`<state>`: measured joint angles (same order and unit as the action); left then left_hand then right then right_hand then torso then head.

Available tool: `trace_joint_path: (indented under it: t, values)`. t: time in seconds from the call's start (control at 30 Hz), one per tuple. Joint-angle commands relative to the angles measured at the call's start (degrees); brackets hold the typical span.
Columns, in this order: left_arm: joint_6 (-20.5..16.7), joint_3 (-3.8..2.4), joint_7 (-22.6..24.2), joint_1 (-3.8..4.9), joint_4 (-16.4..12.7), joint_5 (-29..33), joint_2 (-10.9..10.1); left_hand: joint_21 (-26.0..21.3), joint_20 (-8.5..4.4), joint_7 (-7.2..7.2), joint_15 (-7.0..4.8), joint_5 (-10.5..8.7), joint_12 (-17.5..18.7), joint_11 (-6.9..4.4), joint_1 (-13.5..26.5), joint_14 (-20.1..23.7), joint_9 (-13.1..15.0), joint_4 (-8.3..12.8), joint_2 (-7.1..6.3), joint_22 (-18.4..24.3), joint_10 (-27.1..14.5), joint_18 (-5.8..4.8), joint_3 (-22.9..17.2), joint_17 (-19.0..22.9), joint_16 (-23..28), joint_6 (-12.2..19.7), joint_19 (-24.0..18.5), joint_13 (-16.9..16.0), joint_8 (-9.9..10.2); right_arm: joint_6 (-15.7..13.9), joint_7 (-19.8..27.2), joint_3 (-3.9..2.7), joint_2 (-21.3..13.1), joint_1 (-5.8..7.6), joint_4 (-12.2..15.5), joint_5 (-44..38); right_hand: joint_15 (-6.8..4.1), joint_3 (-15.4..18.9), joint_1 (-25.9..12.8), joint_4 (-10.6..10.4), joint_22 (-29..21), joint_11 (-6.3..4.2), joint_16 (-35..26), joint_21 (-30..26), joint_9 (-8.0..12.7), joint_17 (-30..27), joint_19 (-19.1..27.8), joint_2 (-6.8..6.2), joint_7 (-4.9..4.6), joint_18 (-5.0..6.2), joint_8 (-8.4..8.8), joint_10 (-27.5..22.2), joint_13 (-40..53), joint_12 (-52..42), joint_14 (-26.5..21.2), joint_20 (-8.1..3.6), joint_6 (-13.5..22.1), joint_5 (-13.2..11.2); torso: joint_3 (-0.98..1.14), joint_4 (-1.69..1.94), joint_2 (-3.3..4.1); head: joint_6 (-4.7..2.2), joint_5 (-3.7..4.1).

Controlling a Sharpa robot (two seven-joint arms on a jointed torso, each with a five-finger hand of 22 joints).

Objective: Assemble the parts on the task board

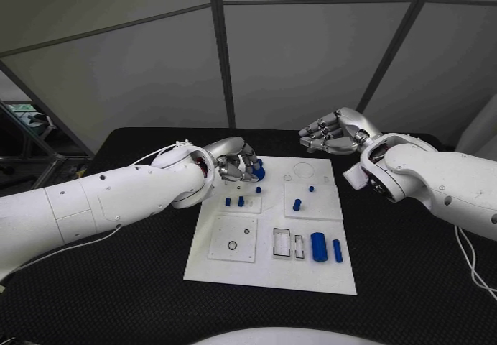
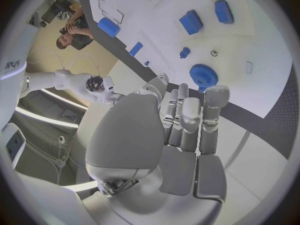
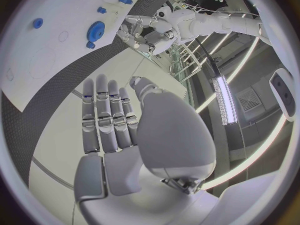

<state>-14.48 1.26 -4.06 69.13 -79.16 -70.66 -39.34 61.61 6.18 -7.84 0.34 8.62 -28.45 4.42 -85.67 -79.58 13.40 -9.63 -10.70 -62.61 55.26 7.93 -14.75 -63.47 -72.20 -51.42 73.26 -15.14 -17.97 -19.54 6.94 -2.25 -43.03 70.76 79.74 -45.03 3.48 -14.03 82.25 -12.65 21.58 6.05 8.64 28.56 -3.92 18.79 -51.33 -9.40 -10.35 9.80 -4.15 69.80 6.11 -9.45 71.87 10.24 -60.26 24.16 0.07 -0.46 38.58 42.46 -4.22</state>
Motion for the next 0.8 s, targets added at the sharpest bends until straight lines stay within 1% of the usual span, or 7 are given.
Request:
trace_joint_path:
  t: [0.03, 0.17, 0.27, 0.37, 0.63, 0.8]
  values:
    - [1.3, 0.67, 3.6, 0.09, 1.0, -9.5, 1.2, 5.8, -0.31, 0.25, -0.46, 0.05, 2.3, -0.14, 0.1, -2.9, -1.6, 0.2, -0.82, -5.5, 1.7, -2.09, -1.2, -3.2, -3.4, -1.8, 4.1, 2.5, 1.3, 0.3, 0.0, -0.03, 0.1, 0.11, 0.2, 0.2, 0.11, -0.1, -0.5, -0.3, -0.1, 0.21, -0.4, -0.3, 0.0, 0.0, -0.5, -0.12, -0.04, 0.62, 0.19, 0.0, -0.1, 0.3, 0.5, 0.02, 0.3, 0.3, -0.07, 0.03, -0.02, 0.01, 0.16]
    - [3.1, 1.26, 2.9, 0.1, 2.1, -12.2, 2.4, 8.8, -0.61, 0.43, -0.65, 0.05, 4.3, -0.31, 0.4, -4.2, -2.7, 0.5, -1.29, -8.4, 2.8, -2.75, -2.2, -3.7, -4.4, -3.0, 6.3, 4.4, 2.5, 0.3, 0.0, -0.03, 0.1, 0.11, 0.3, 0.2, 0.11, -0.2, -0.4, -0.3, -0.1, 0.2, -0.4, -0.3, 0.0, 0.0, -0.5, -0.11, -0.03, 0.62, 0.19, 0.0, -0.1, 0.3, 0.5, 0.01, 0.4, 0.4, -0.06, -0.02, 0.04, 0.0, 0.24]
    - [4.3, 1.48, 2.4, 0.1, 3.2, -13.6, 3.3, 10.1, -0.79, 0.56, -0.81, 0.01, 5.1, -0.41, 0.9, -4.7, -3.2, 0.6, -1.65, -9.6, 3.1, -3.03, -2.4, -3.7, -4.7, -3.3, 7.3, 5.1, 3.1, 0.3, -0.1, -0.03, 0.1, 0.11, 0.4, 0.2, 0.11, -0.2, -0.4, -0.3, -0.1, 0.2, -0.4, -0.3, 0.0, 0.0, -0.5, -0.11, -0.03, 0.62, 0.19, 0.0, -0.1, 0.3, 0.5, 0.01, 0.4, 0.4, -0.06, 0.02, -0.02, 0.07, 0.34]
    - [5.0, 1.58, 2.1, 0.11, 4.1, -14.3, 4.2, 10.5, -0.89, 0.54, -0.82, 0.01, 5.7, -0.4, 1.1, -5.0, -3.6, 0.7, -1.79, -10.0, 3.1, -3.13, -2.5, -3.5, -4.7, -3.5, 7.7, 5.6, 3.5, 0.3, -0.1, -0.03, 0.2, 0.11, 0.4, 0.2, 0.11, -0.2, -0.4, -0.3, -0.1, 0.2, -0.4, -0.3, 0.0, 0.0, -0.5, -0.11, -0.03, 0.62, 0.19, 0.0, -0.1, 0.3, 0.5, 0.01, 0.4, 0.4, -0.06, 0.05, -0.02, 0.01, 0.39]
    - [6.2, 1.65, 1.4, 0.11, 5.8, -15.0, 5.9, 11.0, -0.92, 0.53, -0.82, 0.03, 6.3, -0.38, 1.2, -5.2, -3.8, 0.8, -1.78, -10.5, 3.1, -3.26, -2.7, -3.3, -4.7, -3.6, 8.1, 6.0, 3.8, 0.3, -0.1, -0.03, 0.2, 0.11, 0.4, 0.1, 0.11, -0.2, -0.4, -0.3, -0.1, 0.2, -0.4, -0.3, 0.0, 0.0, -0.5, -0.11, -0.03, 0.62, 0.19, 0.0, -0.1, 0.3, 0.5, 0.01, 0.4, 0.4, -0.03, 0.01, 0.01, 0.09, 0.48]
    - [7.3, 1.66, 0.9, 0.11, 6.7, -15.1, 6.7, 11.3, -0.92, 0.53, -0.83, 0.07, 6.4, -0.38, 1.2, -5.2, -3.9, 0.9, -1.61, -10.8, 3.3, -3.34, -2.9, -3.2, -4.7, -3.8, 8.3, 6.2, 3.9, 0.3, -0.1, -0.03, 0.2, 0.11, 0.4, 0.1, 0.11, -0.2, -0.4, -0.3, -0.1, 0.2, -0.4, -0.3, 0.0, 0.0, -0.5, -0.11, -0.03, 0.62, 0.19, 0.0, -0.1, 0.3, 0.5, 0.01, 0.4, 0.4, -0.02, 0.13, -0.04, 0.26, 0.63]
